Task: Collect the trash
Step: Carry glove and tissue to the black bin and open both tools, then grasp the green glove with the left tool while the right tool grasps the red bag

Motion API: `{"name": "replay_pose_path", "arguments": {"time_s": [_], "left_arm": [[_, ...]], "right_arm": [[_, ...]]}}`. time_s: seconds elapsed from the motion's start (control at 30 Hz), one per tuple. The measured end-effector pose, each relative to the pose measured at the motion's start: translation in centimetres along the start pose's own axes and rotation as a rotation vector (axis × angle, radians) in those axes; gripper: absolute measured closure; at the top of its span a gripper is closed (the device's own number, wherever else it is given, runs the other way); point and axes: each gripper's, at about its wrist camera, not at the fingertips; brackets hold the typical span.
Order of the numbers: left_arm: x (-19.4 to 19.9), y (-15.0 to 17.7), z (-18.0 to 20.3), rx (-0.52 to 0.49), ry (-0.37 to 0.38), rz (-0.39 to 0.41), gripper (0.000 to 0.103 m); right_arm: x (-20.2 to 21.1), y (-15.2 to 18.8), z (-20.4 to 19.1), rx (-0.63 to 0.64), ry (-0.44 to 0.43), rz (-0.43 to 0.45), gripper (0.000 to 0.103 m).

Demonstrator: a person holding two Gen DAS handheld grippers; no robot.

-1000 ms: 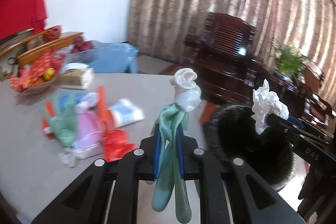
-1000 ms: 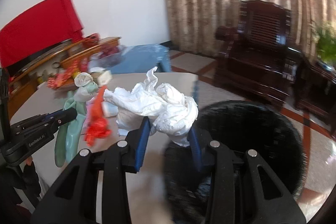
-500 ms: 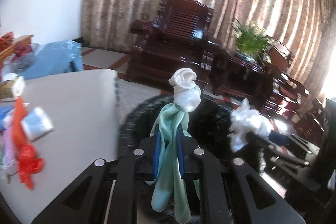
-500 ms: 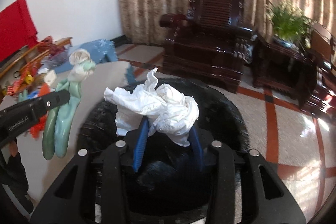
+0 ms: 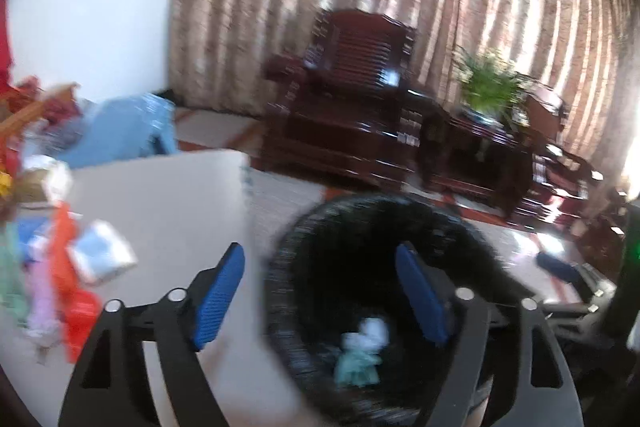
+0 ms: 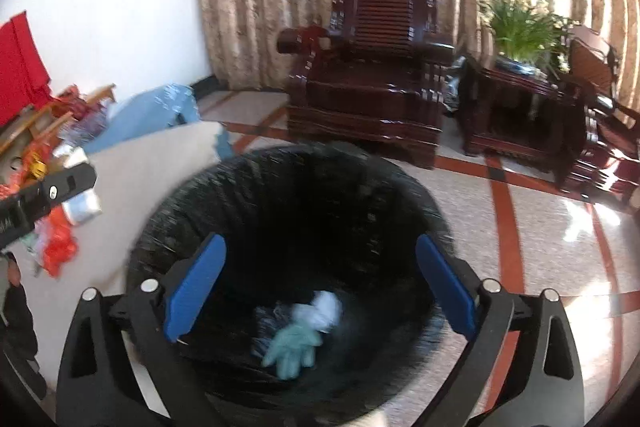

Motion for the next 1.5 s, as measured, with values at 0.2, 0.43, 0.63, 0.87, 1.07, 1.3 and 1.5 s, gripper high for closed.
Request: {"name": "replay_pose_path", "arguments": {"time_s": [0.2, 0.43, 0.63, 0.87, 1.07, 1.3, 1.5], "left_arm": [[5.0, 1.2, -7.9, 0.051, -0.212, 0.058, 0.023], [9.1, 3.6, -17.3, 0.137, -0.463, 0.074, 0.023], [10.9, 5.5, -23.1, 0.204, -0.58, 0.078, 0.023], [10.5, 7.0, -26.7, 0.282, -0.593, 0.07, 0.023], [10.0, 7.8, -28.1, 0.31, -0.582, 0.055, 0.024], [9.1, 8.0, -29.4, 0.332, -0.57, 0.041, 0.024], [7.7, 7.8, -29.4, 0.324, -0.545, 0.021, 0.024]], "right_arm": [[-0.2, -2.0, -8.2, 0.066, -0.168, 0.035, 0.006], [-2.0, -2.5, -18.9, 0.17, -0.326, 0.029, 0.006], [-4.4, -2.0, -26.4, 0.245, -0.375, 0.026, 0.006], [-7.4, -0.6, -32.2, 0.295, -0.385, -0.002, 0.006], [-9.9, 0.5, -34.8, 0.35, -0.381, -0.071, 0.023], [-12.0, 1.1, -36.2, 0.369, -0.426, -0.163, 0.026], [-12.1, 1.5, -37.2, 0.4, -0.552, -0.211, 0.067]]}}
Point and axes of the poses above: each gripper's, at about its wrist camera, not at the fingertips, and x roughly against the way its jaws point, z to its right, y to its underside, and after that the axes turned 4 degrees about x, right-handed
